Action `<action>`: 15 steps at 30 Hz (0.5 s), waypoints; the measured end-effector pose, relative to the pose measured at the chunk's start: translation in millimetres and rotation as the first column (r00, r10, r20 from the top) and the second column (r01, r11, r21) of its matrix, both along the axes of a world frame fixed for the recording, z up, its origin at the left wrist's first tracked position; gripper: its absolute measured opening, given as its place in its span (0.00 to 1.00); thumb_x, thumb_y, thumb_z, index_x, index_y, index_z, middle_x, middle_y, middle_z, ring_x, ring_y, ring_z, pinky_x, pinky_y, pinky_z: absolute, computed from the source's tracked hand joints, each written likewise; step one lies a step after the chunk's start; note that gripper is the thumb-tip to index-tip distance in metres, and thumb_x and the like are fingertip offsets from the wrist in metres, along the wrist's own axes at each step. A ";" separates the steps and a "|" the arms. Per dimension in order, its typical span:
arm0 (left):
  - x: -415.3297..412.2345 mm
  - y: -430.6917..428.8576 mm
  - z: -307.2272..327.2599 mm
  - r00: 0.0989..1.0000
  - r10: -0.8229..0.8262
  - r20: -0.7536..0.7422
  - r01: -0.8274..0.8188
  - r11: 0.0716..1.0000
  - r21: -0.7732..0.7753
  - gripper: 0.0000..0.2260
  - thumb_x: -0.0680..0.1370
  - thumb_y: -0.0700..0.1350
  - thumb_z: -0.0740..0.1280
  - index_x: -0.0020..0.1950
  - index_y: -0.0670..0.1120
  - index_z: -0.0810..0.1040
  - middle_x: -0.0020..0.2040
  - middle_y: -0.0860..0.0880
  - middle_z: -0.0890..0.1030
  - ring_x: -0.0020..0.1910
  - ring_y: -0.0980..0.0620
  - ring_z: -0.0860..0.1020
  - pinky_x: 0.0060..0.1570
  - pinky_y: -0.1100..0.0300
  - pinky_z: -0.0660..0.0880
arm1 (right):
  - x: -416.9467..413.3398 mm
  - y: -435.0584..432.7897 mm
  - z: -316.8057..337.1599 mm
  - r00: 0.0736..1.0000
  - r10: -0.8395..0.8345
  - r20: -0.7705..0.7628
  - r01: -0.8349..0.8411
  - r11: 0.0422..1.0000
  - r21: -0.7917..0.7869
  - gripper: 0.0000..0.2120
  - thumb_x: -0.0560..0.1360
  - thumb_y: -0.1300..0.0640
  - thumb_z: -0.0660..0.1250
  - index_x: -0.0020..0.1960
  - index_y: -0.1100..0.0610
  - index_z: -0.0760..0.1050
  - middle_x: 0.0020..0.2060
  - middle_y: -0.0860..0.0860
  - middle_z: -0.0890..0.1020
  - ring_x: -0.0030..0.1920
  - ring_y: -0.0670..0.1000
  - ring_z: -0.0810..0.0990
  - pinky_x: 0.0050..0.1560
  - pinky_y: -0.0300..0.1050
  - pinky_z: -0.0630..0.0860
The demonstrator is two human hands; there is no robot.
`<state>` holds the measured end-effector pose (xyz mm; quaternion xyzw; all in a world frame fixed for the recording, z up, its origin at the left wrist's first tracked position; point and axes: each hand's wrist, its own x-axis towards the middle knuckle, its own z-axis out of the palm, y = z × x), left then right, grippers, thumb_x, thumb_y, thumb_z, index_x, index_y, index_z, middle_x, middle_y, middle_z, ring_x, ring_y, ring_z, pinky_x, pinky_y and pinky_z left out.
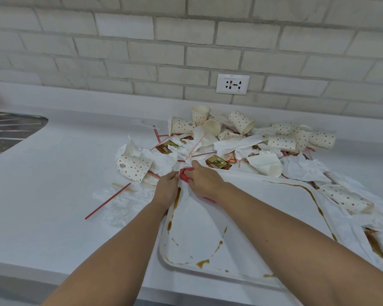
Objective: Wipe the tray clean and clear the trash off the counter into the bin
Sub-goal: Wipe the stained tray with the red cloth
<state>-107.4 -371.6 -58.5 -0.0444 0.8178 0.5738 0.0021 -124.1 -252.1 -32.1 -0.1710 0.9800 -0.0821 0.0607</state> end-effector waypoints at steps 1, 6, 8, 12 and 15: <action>-0.5 -0.8 -1.3 1.000 -0.011 -0.010 0.012 1.000 0.020 0.15 0.81 0.38 0.53 0.57 0.41 0.79 0.50 0.51 0.76 0.50 0.52 0.72 0.50 0.63 0.65 | 1.9 4.5 2.7 0.998 0.056 0.021 -0.056 0.998 -0.002 0.16 0.81 0.56 0.55 0.66 0.52 0.72 0.53 0.54 0.67 0.48 0.56 0.74 0.43 0.45 0.65; -0.8 -1.7 -3.7 1.000 -0.010 0.005 0.009 0.992 0.126 0.14 0.80 0.37 0.54 0.51 0.42 0.79 0.46 0.47 0.79 0.48 0.48 0.75 0.41 0.65 0.70 | -0.8 39.2 10.4 0.991 0.094 0.096 -0.088 0.994 -0.070 0.18 0.80 0.55 0.57 0.68 0.44 0.71 0.49 0.50 0.67 0.55 0.51 0.72 0.51 0.45 0.68; -0.2 -0.2 -2.5 1.000 -0.002 0.012 0.001 0.992 0.125 0.14 0.80 0.37 0.54 0.55 0.41 0.79 0.47 0.49 0.79 0.48 0.49 0.75 0.40 0.67 0.69 | -4.6 42.0 7.2 0.998 -0.022 0.051 0.027 0.996 -0.083 0.18 0.80 0.55 0.56 0.68 0.45 0.71 0.53 0.53 0.70 0.58 0.53 0.73 0.52 0.46 0.69; -0.1 0.2 -1.6 1.000 0.004 -0.008 -0.003 0.995 0.096 0.15 0.80 0.37 0.53 0.58 0.40 0.78 0.49 0.50 0.77 0.50 0.51 0.74 0.43 0.63 0.68 | 2.7 11.7 -1.9 1.000 -0.024 0.000 0.024 0.997 -0.069 0.17 0.81 0.55 0.55 0.69 0.49 0.70 0.57 0.55 0.68 0.57 0.56 0.74 0.54 0.49 0.72; -0.3 -1.1 -4.0 1.000 0.000 -0.020 0.002 0.993 0.118 0.14 0.80 0.37 0.53 0.56 0.40 0.79 0.49 0.47 0.78 0.50 0.50 0.74 0.44 0.68 0.69 | 11.9 5.4 0.3 0.999 0.039 0.018 -0.038 0.997 -0.069 0.17 0.81 0.55 0.55 0.68 0.50 0.71 0.54 0.54 0.66 0.52 0.55 0.73 0.48 0.47 0.70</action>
